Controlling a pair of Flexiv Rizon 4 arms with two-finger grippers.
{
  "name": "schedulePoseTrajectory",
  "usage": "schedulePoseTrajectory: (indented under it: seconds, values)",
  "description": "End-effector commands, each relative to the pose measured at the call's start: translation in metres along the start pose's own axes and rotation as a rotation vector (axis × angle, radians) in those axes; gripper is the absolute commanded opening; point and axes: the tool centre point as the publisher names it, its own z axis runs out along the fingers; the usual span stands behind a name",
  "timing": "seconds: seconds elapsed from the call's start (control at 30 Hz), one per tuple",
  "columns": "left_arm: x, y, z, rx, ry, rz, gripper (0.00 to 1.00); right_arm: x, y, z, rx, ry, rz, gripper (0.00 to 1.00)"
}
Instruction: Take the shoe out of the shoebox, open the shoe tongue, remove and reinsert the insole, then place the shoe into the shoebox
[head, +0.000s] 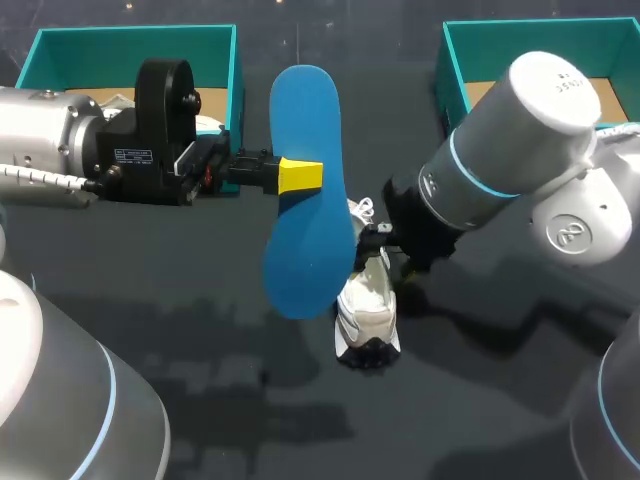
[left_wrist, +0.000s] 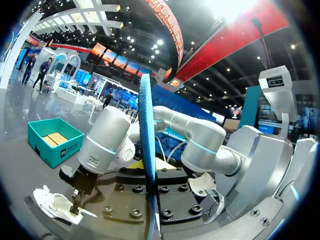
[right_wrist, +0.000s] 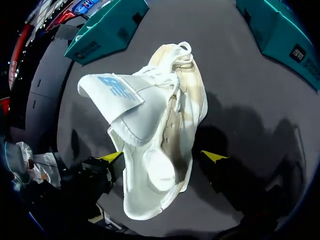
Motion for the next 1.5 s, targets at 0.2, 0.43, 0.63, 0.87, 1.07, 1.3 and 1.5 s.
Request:
schedulePoseTrajectory:
  seconds: [0.2,0.43,0.63,0.87,1.07,1.3,1.5]
  values:
    - [-0.001,0.000,0.002,0.001,0.001,0.000,0.00,-0.018,-0.011,-0.035,-0.003,0.125,-0.080,1.00]
    - [-0.001,0.000,0.002,0.001,0.001,0.000,0.00,-0.014,-0.009,-0.043,-0.060,0.224,-0.123,1.00]
    - [-0.001,0.000,0.002,0.001,0.001,0.000,0.00,-0.014,-0.008,-0.081,-0.156,0.443,-0.165,1.00]
    - [-0.001,0.000,0.002,0.001,0.001,0.000,0.00,-0.013,-0.006,-0.090,-0.137,0.533,-0.180,1.00]
    - [-0.001,0.000,0.002,0.001,0.001,0.000,0.00,-0.012,-0.001,-0.089,-0.122,0.573,-0.176,1.00]
    - [-0.001,0.000,0.002,0.001,0.001,0.000,0.00,-0.002,0.021,-0.115,-0.060,0.679,0.022,1.00]
    - [-0.001,0.000,0.002,0.001,0.001,0.000,0.00,0.002,0.021,-0.118,-0.053,0.684,0.016,1.00]
